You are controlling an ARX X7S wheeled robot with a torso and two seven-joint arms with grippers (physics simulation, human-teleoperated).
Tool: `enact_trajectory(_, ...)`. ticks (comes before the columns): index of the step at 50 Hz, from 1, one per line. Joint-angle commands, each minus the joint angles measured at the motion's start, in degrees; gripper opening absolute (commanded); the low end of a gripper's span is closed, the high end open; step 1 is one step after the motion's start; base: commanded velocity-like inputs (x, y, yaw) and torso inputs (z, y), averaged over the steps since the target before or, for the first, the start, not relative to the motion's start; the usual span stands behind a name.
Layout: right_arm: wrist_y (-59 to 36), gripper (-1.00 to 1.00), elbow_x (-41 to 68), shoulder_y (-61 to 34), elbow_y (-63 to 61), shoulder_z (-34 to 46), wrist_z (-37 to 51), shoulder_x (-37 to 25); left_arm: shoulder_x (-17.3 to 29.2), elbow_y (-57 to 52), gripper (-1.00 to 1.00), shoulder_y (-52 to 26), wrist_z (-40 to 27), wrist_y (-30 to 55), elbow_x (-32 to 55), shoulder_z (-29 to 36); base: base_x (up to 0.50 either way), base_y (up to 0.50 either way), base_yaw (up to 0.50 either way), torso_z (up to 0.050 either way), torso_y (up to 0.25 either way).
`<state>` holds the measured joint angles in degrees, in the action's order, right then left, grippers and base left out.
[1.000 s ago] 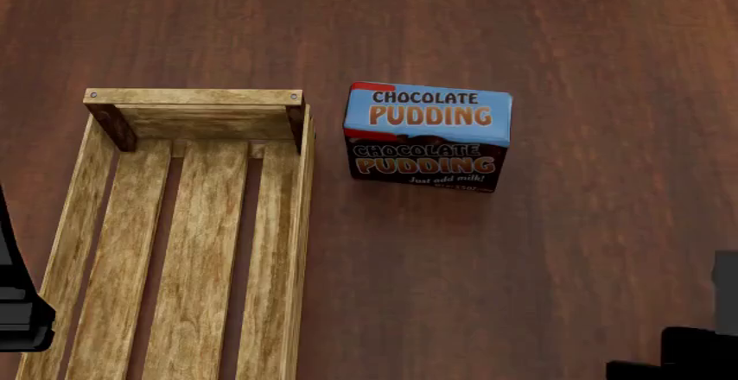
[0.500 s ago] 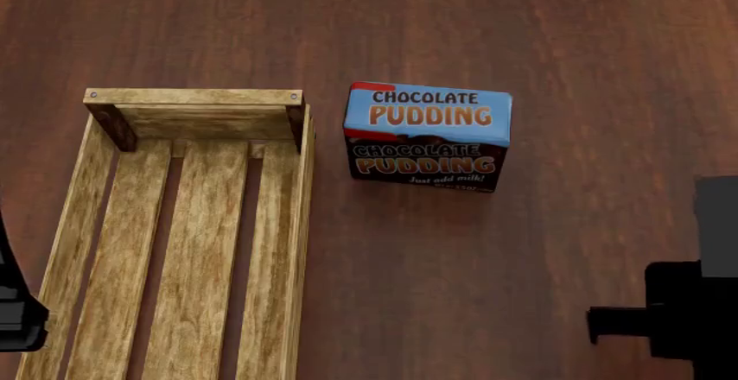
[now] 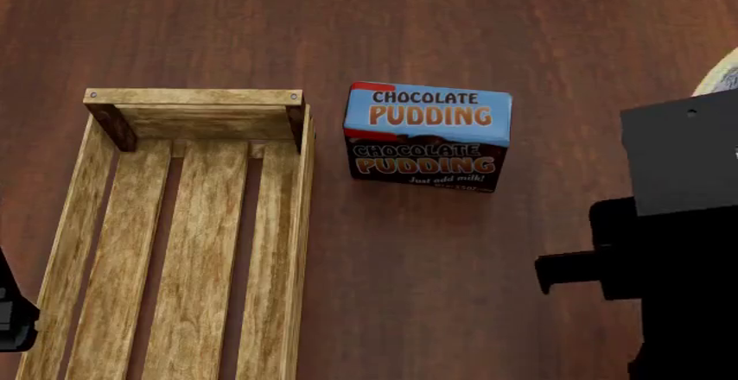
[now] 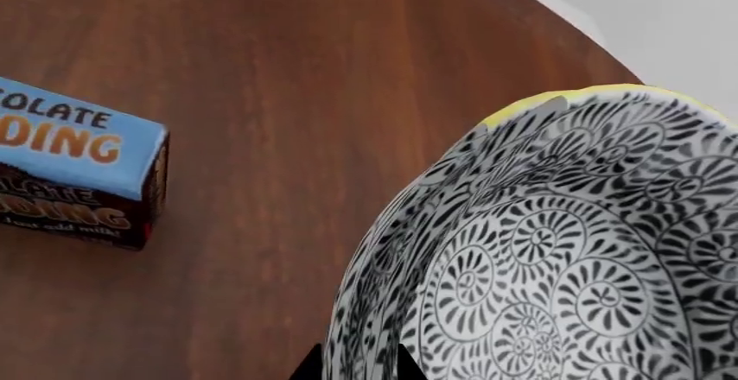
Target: Stack the left bowl on the right bowl and place them in the tray.
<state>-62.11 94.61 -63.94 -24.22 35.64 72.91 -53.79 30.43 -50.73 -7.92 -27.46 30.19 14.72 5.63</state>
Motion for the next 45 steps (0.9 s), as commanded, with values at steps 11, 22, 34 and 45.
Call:
enact_trajectory(11,-6.93,-1.0,6.0,-9.93,0.75,3.05,6.16,5.32,0.2,1.11,1.0,-0.11,0.16,-1.21,-0.21,0.43,0.0,0.0,0.0,0.0,0.001)
enact_trajectory(22,-9.27,-1.0,7.58,-14.41,1.49,5.55,7.29,9.46,0.28,1.42,1.0,0.17,0.11,-1.92,-0.05,0.09,0.0,0.0,0.0,0.0,0.001)
enact_trajectory(34,-10.88,-1.0,6.94,-17.52,2.61,8.14,6.31,14.11,0.64,-0.74,1.0,0.28,-0.48,-0.14,0.97,-0.71,0.0,0.0,0.0,0.001,0.001)
enact_trajectory(45,-10.79,-1.0,4.15,-17.68,3.19,9.54,4.04,16.69,0.8,-0.9,1.0,0.29,-0.59,-0.15,1.33,-0.98,0.0,0.0,0.0,0.0,0.001)
